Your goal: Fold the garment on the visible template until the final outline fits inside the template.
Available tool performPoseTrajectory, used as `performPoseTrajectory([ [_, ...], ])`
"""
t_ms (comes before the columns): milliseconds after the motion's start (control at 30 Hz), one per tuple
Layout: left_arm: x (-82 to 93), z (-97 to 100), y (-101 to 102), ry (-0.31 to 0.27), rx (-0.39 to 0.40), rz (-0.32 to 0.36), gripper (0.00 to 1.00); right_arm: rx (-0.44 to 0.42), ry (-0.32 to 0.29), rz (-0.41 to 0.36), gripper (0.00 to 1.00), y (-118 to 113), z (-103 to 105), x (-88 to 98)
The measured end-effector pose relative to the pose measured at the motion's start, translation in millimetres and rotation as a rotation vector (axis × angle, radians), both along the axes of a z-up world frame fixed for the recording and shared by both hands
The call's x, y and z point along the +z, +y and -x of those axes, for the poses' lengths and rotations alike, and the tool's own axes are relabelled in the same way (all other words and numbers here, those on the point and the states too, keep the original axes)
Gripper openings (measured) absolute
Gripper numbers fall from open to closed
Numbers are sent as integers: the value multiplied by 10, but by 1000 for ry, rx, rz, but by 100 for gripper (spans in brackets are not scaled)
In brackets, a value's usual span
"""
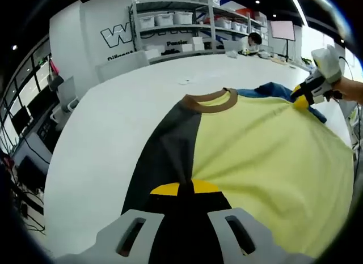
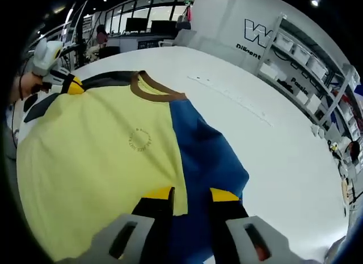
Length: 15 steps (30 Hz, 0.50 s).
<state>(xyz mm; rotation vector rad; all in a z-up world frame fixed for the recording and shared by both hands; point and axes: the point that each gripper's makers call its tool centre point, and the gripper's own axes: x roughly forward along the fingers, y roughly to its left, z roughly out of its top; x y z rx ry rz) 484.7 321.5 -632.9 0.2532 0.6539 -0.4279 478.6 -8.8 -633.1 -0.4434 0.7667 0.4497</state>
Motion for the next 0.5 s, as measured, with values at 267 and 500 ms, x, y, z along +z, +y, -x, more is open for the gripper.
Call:
performPoseTrajectory([
  [267, 268, 284, 135, -34, 48, 44, 5, -92, -79, -49, 23, -284, 230, 277],
  [500, 293, 548, 42, -28, 40, 81, 6, -155, -89, -72, 23, -454, 378, 318],
])
